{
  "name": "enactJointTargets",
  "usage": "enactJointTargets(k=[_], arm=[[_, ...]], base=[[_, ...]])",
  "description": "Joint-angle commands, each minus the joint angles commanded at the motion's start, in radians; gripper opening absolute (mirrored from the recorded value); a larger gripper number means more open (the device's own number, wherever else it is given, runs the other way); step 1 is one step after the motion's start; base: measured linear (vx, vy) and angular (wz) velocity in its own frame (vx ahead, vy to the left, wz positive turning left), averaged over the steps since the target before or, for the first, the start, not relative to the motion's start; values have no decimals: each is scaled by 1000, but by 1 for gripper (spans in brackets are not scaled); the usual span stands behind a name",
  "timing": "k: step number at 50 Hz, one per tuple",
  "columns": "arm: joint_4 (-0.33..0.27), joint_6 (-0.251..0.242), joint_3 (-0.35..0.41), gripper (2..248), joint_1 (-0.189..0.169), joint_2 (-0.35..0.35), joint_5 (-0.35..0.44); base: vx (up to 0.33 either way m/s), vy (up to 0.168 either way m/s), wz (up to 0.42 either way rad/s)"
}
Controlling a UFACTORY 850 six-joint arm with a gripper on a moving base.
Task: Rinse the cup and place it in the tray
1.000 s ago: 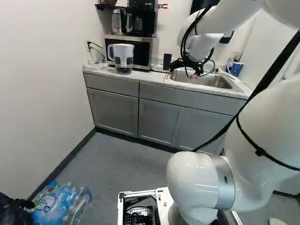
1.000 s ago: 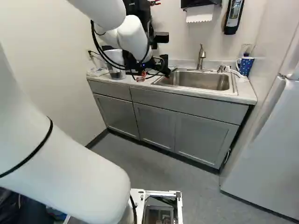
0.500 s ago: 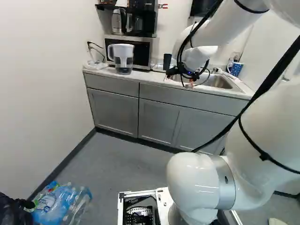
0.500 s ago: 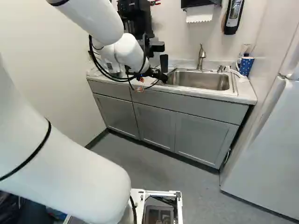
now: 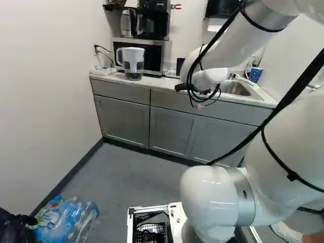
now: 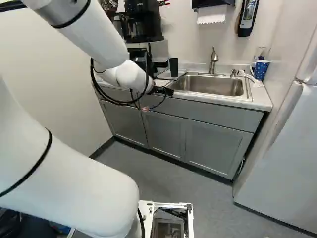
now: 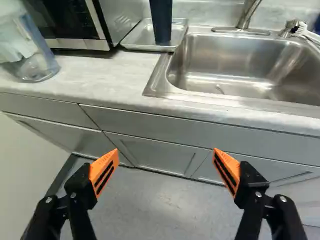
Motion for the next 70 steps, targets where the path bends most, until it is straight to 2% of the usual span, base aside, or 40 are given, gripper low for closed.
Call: enactJointTargets(k=[20,35,53,70], arm=[[-28,15,158,247,47,22,219],[-45,24,252,247,75,35,350],[-60,32,342,247,103,47,475],[-71,38,403,247,121,56,560]], base=[[0,0,0],[0,0,0],[0,0,0],[0,0,0]])
